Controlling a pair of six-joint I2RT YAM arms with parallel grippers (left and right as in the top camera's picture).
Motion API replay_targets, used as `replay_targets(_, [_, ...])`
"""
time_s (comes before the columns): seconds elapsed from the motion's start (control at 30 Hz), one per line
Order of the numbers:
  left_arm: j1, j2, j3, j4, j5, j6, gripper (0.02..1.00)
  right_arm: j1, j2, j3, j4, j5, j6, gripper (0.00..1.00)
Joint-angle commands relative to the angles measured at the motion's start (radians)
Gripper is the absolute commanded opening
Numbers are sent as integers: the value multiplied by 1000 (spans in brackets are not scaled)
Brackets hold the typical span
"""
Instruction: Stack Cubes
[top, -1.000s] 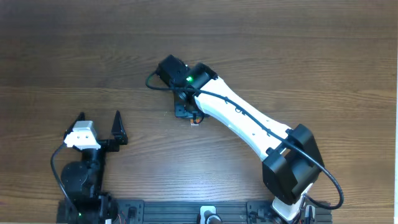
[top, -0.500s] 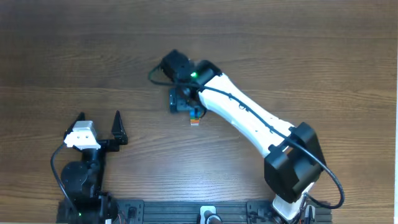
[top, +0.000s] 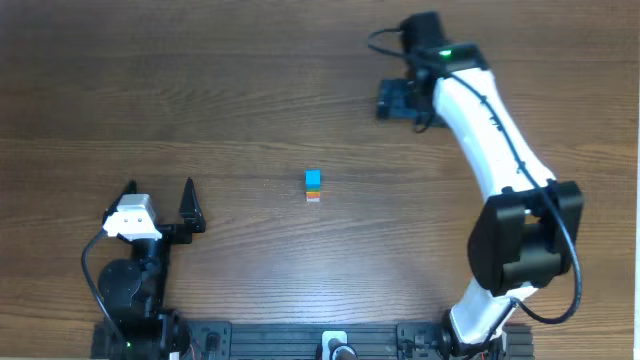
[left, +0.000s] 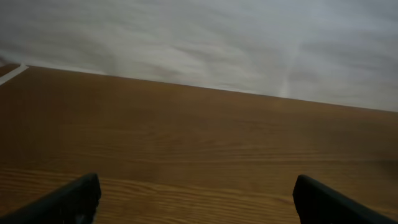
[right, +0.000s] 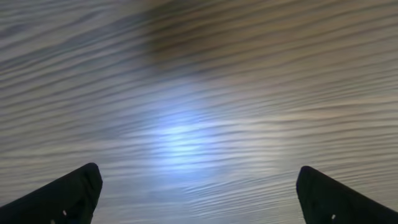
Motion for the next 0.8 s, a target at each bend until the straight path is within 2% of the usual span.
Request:
replay_targets(0.03, [5,-8,-6,-1,14,7,1000,-64,-73,-71,58,15,-170,991])
replay_targets(0.33, [5,-8,-6,-1,14,7,1000,-256,-484,-550,436,2,-186,991])
replay_targets(0.57, [5,-8,-6,-1,14,7,1000,-300,-845,-855,720,-3,-306,993])
replay_targets(0.67, [5,-8,-6,-1,14,7,1000,-299,-1052,-1006,864,-98,-360,993])
replay_targets(0.8, [5,-8,-6,-1,14,7,1000,-295,-1256,-1123,932,-220,-393,991])
